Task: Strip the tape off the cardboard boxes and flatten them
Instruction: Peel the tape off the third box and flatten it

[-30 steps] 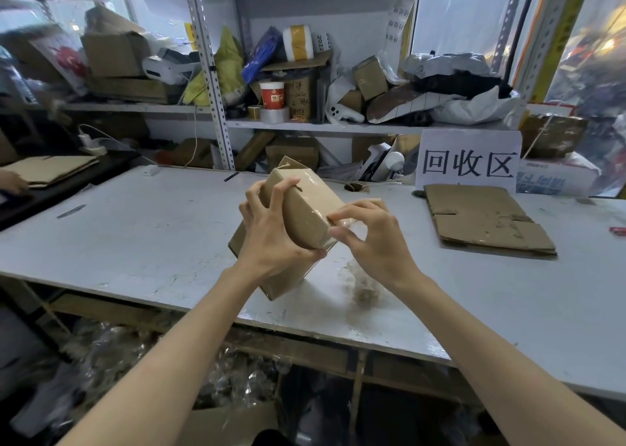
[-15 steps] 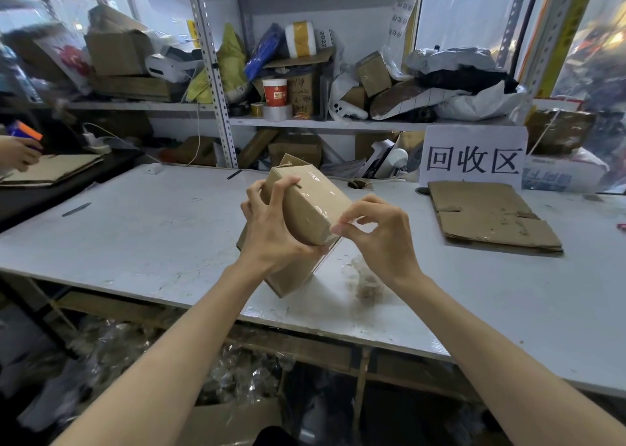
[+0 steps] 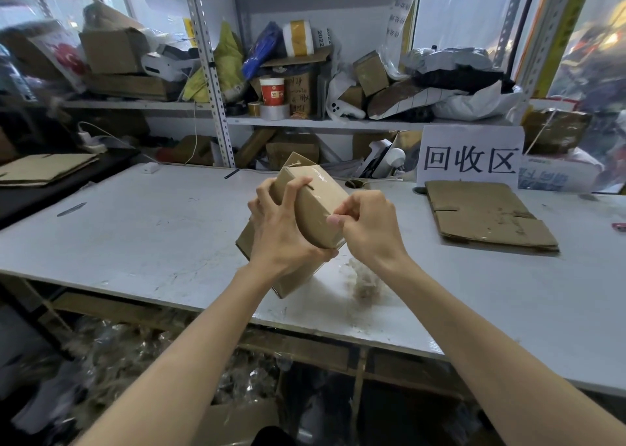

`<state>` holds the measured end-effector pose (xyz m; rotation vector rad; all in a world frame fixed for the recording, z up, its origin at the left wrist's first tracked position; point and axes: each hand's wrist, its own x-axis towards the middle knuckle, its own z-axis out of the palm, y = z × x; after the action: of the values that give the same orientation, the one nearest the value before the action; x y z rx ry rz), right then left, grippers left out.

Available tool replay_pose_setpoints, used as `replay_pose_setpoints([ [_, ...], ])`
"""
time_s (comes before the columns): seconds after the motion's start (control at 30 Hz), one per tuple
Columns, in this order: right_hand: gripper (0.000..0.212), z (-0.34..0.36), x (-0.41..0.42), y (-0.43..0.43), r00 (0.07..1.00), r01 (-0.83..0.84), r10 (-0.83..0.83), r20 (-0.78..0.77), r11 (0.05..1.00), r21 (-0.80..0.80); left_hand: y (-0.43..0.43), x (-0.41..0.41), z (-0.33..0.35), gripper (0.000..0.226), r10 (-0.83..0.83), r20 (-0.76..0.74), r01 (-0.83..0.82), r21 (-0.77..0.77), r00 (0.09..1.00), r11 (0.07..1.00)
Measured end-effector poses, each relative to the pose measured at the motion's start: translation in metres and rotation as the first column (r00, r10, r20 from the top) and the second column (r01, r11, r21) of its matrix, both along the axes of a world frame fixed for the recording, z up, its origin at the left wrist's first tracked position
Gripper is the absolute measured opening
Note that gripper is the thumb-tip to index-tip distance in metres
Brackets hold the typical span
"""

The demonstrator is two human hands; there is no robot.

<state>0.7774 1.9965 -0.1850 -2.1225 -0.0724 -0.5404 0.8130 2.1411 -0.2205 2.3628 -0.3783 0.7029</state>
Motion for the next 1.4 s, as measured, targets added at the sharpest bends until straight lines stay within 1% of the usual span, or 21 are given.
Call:
replay_pose_setpoints([
  [0.07,0.019,-0.005,-0.003,0.002,0.997,-0.029,0.033,0.071,0.998,-0.06,0.002,0.002,0.002,0.105,-0.012,-0.01,0.012,-0.011,1.0,1.0],
  [0.1,0.02,-0.008,-0.004,0.001,0.992,-0.052,0.066,0.11,0.991,-0.119,0.002,0.002,0.003,0.105,-0.014,-0.018,0.014,-0.014,1.0,1.0],
  [0.17,0.018,-0.013,-0.006,-0.001,0.969,-0.095,0.148,0.2,0.962,-0.255,0.002,0.003,0.003,0.106,-0.02,-0.029,0.019,-0.019,0.999,1.0],
  [0.27,0.016,-0.023,-0.007,-0.011,0.917,-0.119,0.248,0.313,0.918,-0.379,0.003,0.006,0.003,0.106,-0.033,-0.032,0.033,-0.008,0.999,0.999],
  [0.37,0.02,-0.034,-0.007,-0.026,0.895,-0.109,0.29,0.338,0.878,-0.466,0.014,0.014,0.003,0.109,-0.06,-0.036,0.058,-0.07,0.998,0.996],
  [0.43,0.02,-0.038,-0.006,-0.033,0.908,-0.099,0.257,0.331,0.899,-0.427,0.017,0.016,0.002,0.109,-0.093,-0.036,0.09,-0.089,0.995,0.992],
  [0.57,0.021,-0.035,-0.003,-0.037,0.932,-0.082,0.175,0.317,0.955,-0.284,0.018,0.018,0.002,0.105,-0.118,-0.055,0.11,-0.12,0.992,0.987],
  [0.7,0.018,-0.034,-0.004,-0.05,0.967,-0.084,0.136,0.217,0.969,-0.232,0.036,0.021,0.0,0.104,-0.1,-0.099,0.081,-0.177,0.99,0.981],
  [0.73,0.016,-0.034,-0.004,-0.053,0.976,-0.07,0.1,0.192,0.985,-0.158,0.036,0.02,0.0,0.103,-0.112,-0.1,0.093,-0.175,0.989,0.98],
  [0.77,0.017,-0.033,-0.003,-0.054,0.984,-0.046,0.05,0.173,0.999,-0.03,0.034,0.02,0.001,0.104,-0.128,-0.099,0.111,-0.166,0.987,0.98],
  [0.83,0.027,-0.031,-0.002,-0.05,0.985,0.02,-0.062,0.164,0.97,0.244,0.027,0.018,0.001,0.104,-0.141,-0.111,0.122,-0.166,0.984,0.979],
  [0.87,0.033,-0.03,-0.001,-0.046,0.974,0.074,-0.127,0.188,0.961,0.266,0.024,0.017,0.001,0.104,-0.144,-0.113,0.123,-0.175,0.983,0.977],
  [0.9,0.039,-0.031,0.0,-0.043,0.957,0.142,-0.182,0.224,0.973,0.184,0.022,0.016,0.001,0.104,-0.152,-0.11,0.13,-0.182,0.982,0.975],
  [0.93,0.045,-0.032,0.001,-0.04,0.94,0.22,-0.225,0.257,0.974,0.049,0.02,0.015,0.001,0.104,-0.163,-0.106,0.142,-0.185,0.981,0.973],
  [0.97,0.05,-0.032,0.002,-0.037,0.929,0.268,-0.243,0.279,0.962,-0.058,0.018,0.014,0.0,0.105,-0.176,-0.101,0.155,-0.184,0.979,0.97],
  [1.0,0.052,-0.031,0.004,-0.036,0.937,0.27,-0.236,0.259,0.957,-0.106,0.016,0.012,-0.001,0.106,-0.186,-0.097,0.166,-0.181,0.978,0.969],
  [1.03,0.048,-0.03,0.007,-0.035,0.955,0.229,-0.205,0.214,0.969,-0.095,0.014,0.011,-0.002,0.107,-0.185,-0.091,0.167,-0.177,0.978,0.97],
  [1.1,0.03,-0.026,0.011,-0.035,0.981,0.118,-0.113,0.16,0.993,-0.018,0.01,0.009,-0.005,0.109,-0.159,-0.076,0.143,-0.178,0.984,0.974],
  [1.2,0.011,-0.024,0.012,-0.035,0.984,0.104,-0.109,0.145,0.994,0.038,0.006,0.008,-0.009,0.11,-0.113,-0.034,0.102,-0.22,0.993,0.97],
  [1.3,0.013,-0.031,0.01,-0.034,0.99,0.111,-0.123,0.065,0.98,0.164,0.007,0.009,-0.013,0.105,-0.104,-0.037,0.09,-0.276,0.994,0.957],
  [1.4,0.011,-0.034,0.01,-0.037,0.996,0.087,-0.089,-0.005,0.963,0.253,0.013,0.011,-0.019,0.101,-0.12,-0.041,0.1,-0.333,0.992,0.938],
])
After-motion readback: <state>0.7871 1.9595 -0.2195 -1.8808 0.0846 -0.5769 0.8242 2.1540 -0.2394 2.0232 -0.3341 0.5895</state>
